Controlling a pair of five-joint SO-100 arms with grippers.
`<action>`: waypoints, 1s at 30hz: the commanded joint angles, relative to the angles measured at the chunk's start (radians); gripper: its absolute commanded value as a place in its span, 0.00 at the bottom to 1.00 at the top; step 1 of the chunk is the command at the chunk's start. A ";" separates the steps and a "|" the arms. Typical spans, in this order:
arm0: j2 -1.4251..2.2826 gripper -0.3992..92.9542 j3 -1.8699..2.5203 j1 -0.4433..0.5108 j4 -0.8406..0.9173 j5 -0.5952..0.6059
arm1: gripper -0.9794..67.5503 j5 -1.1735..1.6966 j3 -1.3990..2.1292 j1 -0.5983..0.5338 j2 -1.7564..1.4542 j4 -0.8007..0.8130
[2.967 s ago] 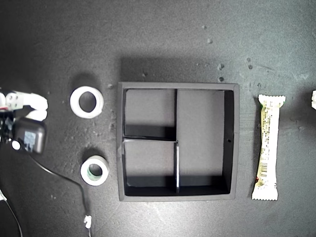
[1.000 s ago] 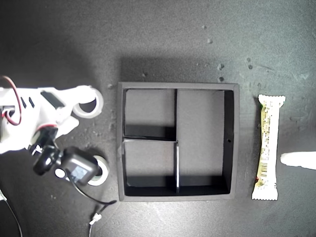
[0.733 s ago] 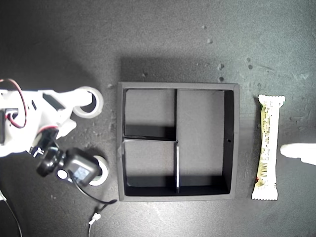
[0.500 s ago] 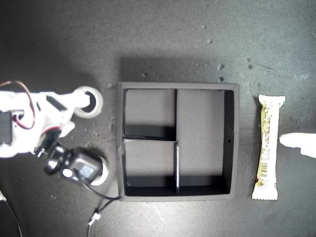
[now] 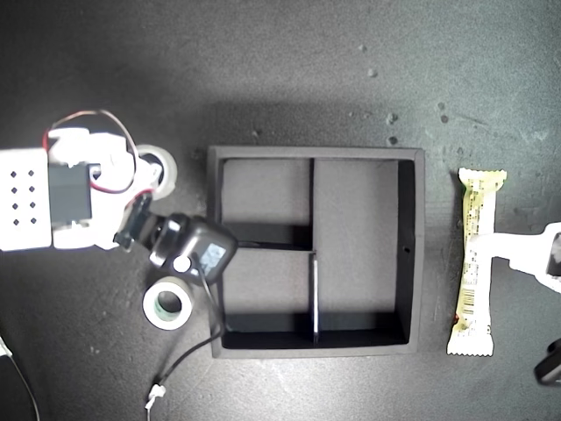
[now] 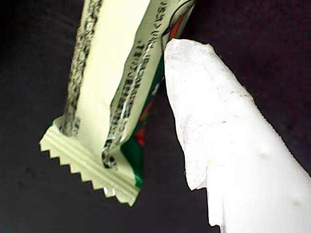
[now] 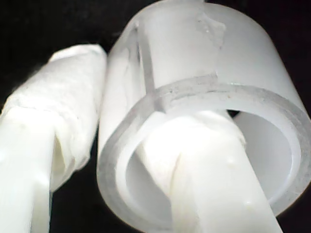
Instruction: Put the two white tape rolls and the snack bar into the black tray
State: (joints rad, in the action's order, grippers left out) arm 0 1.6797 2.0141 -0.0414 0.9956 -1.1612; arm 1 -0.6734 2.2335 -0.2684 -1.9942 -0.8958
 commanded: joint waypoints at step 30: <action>0.009 0.00 -0.551 0.130 0.103 0.146 | 0.08 0.558 -1.026 -0.064 0.454 -0.503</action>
State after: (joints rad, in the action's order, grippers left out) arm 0 1.7257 1.5401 0.1120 1.0968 -1.0232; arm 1 -0.6734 1.3883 -0.3513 -1.5401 -1.3821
